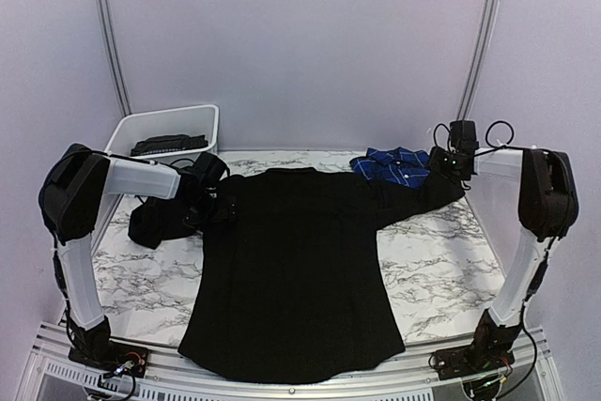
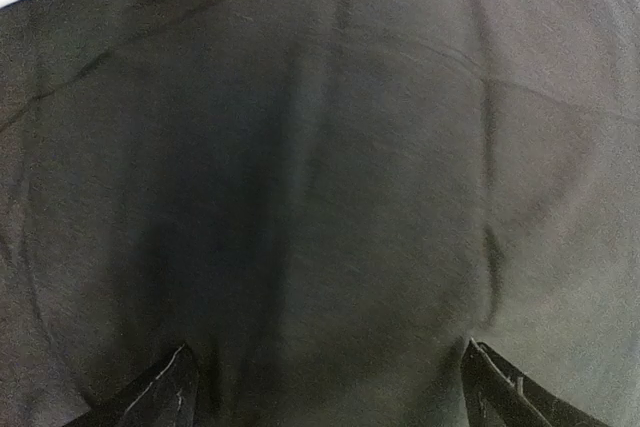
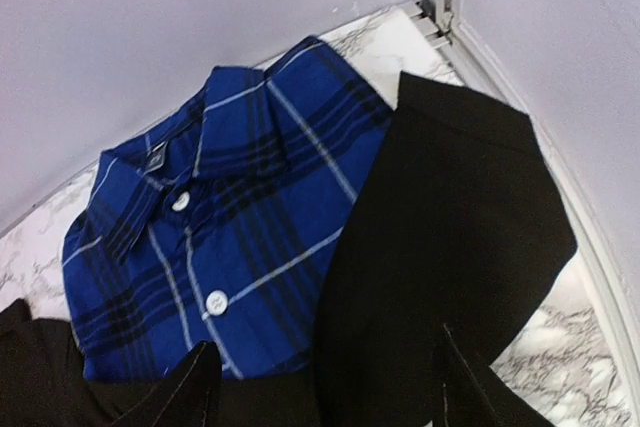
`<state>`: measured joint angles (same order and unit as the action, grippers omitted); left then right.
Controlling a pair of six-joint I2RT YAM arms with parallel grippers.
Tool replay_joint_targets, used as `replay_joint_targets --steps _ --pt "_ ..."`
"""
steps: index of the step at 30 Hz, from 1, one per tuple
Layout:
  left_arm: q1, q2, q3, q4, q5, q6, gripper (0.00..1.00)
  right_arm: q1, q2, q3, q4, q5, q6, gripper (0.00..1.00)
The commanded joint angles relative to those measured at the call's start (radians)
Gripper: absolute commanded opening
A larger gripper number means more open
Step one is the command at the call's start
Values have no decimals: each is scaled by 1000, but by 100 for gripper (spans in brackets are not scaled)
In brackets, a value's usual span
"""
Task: Fold and stack the long sleeve shirts
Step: Pick up the flattened shirt from the center of the board.
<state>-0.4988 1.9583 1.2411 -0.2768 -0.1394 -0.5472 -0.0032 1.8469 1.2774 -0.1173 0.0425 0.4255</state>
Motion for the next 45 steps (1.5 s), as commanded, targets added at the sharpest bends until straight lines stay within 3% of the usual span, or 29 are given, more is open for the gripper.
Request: replay_joint_targets --steps 1,11,16,23,32,45 --pt "-38 -62 30 -44 49 21 95 -47 101 156 -84 89 -31 63" --pt "-92 -136 93 -80 91 21 95 -83 387 514 -207 54 -38 55" --pt "-100 -171 104 -96 96 26 95 -88 473 588 -244 60 -48 54" --pt "-106 -197 104 -105 106 26 95 -104 456 533 -222 63 -50 42" --pt "-113 -209 114 -108 109 20 95 -105 365 459 -193 80 -41 10" --pt "-115 -226 120 -109 136 10 95 -100 145 262 -104 59 -49 0"
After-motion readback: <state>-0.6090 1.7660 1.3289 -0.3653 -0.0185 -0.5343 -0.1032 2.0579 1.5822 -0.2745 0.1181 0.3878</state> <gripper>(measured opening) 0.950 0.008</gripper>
